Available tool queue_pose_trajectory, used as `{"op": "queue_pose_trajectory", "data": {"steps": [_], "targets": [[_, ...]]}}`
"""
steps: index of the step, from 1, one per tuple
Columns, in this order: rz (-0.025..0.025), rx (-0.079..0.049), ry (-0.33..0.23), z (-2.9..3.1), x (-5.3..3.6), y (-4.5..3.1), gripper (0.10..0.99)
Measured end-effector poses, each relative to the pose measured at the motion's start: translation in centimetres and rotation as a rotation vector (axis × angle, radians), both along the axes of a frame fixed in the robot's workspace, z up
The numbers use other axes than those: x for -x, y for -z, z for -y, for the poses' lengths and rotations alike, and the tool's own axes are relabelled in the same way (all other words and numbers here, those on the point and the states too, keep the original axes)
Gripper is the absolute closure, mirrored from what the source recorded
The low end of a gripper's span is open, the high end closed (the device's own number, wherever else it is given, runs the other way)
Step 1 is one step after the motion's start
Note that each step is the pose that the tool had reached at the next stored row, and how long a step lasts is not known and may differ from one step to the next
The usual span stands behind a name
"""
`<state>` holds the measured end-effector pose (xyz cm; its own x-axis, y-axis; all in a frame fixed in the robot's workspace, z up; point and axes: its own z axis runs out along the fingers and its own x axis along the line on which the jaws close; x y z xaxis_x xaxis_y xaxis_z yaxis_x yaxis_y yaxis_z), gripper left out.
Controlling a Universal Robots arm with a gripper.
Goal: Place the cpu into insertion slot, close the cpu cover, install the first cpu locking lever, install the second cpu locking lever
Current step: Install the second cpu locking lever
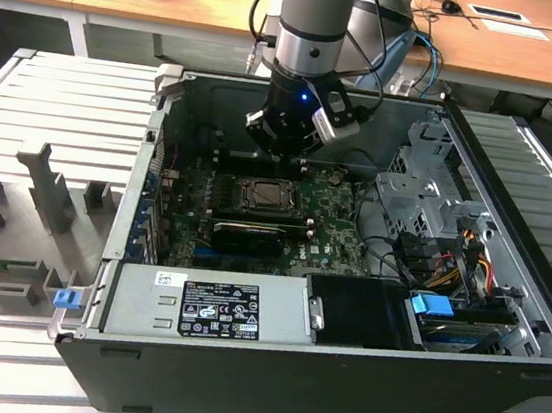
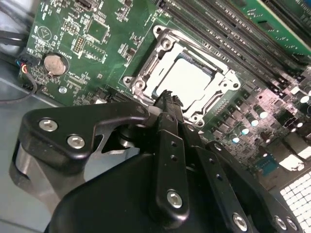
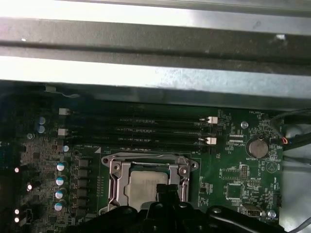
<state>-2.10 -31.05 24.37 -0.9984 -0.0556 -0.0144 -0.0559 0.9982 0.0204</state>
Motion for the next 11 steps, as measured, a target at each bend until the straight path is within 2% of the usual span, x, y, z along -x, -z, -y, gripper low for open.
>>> {"op": "queue_pose_trajectory", "data": {"steps": [3,4,6,7,9,11], "targets": [[0.0000,0.000,0.000,0.35,0.01,0.04,0.980],[-0.0027,0.000,0.000,0.47,0.01,0.04,0.980],[-0.0119,0.000,0.000,0.56,0.01,0.06,0.980],[-0.0142,0.000,0.000,0.75,0.01,0.05,0.980],[-0.0143,-0.001,0.000,1.39,0.01,0.06,0.980],[-0.0143,-0.001,0.000,1.62,0.02,0.07,0.980]]}}
